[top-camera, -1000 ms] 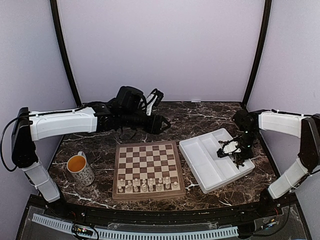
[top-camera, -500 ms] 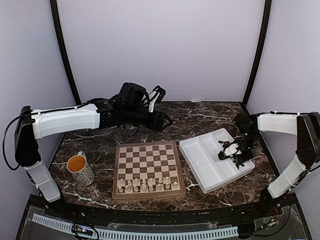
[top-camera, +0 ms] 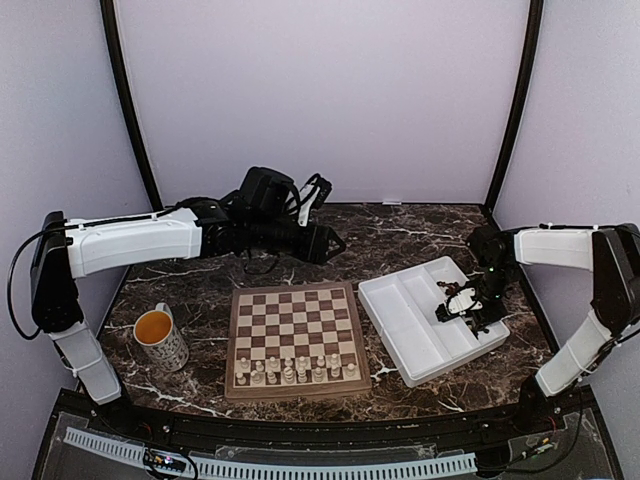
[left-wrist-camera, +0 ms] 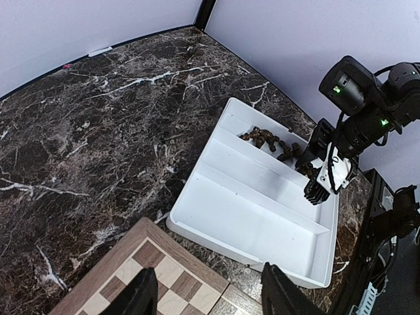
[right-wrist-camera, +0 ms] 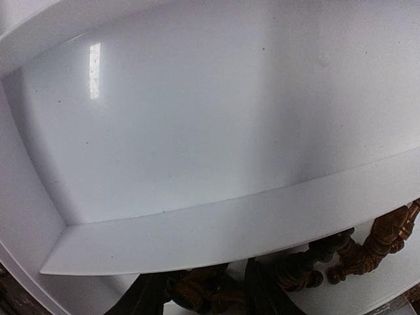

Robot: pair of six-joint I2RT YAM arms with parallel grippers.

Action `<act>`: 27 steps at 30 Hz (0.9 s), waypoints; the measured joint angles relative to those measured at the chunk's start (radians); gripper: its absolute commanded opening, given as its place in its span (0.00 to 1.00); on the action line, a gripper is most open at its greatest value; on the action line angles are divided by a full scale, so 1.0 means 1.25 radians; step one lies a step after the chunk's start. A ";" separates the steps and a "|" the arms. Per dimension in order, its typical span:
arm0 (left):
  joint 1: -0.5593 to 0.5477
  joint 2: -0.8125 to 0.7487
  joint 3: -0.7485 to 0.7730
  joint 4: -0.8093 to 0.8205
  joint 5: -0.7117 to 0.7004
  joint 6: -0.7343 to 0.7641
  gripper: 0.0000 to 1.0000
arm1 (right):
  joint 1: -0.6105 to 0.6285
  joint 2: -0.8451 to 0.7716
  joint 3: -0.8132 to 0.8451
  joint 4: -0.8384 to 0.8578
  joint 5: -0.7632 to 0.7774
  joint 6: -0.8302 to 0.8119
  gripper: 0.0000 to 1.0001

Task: Set up the chess pieces on the board
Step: Pick up the pawn from the storage box.

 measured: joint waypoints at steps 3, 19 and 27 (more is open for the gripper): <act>0.000 0.000 0.000 0.001 0.000 -0.003 0.55 | 0.000 0.002 0.000 0.000 0.001 -0.005 0.44; 0.000 0.000 -0.006 0.015 0.006 -0.019 0.55 | 0.000 0.016 0.014 -0.015 -0.001 -0.017 0.42; 0.000 0.000 -0.014 0.032 0.013 -0.026 0.55 | 0.000 -0.010 -0.017 0.000 -0.004 0.007 0.25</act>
